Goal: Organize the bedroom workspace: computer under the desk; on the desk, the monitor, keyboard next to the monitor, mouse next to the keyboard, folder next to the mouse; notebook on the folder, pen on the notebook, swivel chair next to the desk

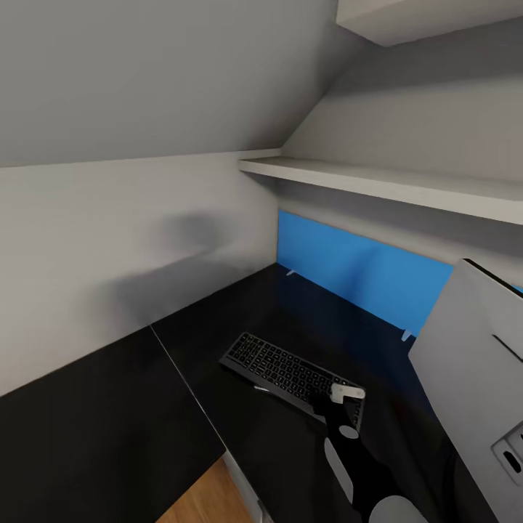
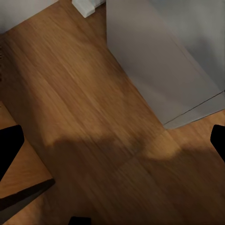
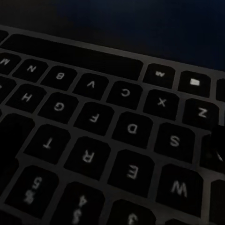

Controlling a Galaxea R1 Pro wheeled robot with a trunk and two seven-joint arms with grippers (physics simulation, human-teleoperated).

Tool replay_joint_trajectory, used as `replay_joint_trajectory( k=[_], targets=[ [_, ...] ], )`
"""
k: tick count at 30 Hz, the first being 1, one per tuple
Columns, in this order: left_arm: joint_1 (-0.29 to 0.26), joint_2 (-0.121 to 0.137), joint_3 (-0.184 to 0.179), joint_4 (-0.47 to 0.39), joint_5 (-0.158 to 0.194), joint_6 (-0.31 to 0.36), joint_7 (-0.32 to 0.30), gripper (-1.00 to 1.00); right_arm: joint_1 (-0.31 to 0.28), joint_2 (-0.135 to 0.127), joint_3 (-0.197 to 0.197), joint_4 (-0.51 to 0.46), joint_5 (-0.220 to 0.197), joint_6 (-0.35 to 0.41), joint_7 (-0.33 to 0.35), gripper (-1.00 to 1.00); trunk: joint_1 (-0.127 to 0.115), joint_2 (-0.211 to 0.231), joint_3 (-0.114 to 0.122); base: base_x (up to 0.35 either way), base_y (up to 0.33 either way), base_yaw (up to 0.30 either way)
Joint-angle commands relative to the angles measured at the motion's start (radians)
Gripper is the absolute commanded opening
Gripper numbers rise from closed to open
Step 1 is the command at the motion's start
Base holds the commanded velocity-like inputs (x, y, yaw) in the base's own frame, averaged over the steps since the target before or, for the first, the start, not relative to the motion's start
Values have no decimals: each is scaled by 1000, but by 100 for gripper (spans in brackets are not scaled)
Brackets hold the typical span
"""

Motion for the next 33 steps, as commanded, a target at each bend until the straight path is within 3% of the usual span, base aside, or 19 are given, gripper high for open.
replay_joint_trajectory(
  k=[1, 10, 21, 33],
  targets=[
    [-1, -1, -4, 0, 5, -3, 5, 100, -1, 0, 1, 1, -5, -4, -3, 100, 0, -1, -1, 0, 0, 0],
    [-1, -3, -5, 0, 5, -2, 8, 100, -1, 0, 1, 1, -5, -4, -3, 100, 0, -1, -1, 0, 0, 0],
    [-1, -3, -4, 0, 5, -2, 8, 100, -1, 1, 1, 1, -5, -5, -3, 100, 42, -78, -35, 0, 0, 0],
    [-1, -2, -4, 0, 5, -2, 5, 100, -1, 1, 1, 1, -5, -6, -3, 100, 42, -78, -35, 0, 0, 0]
  ],
)
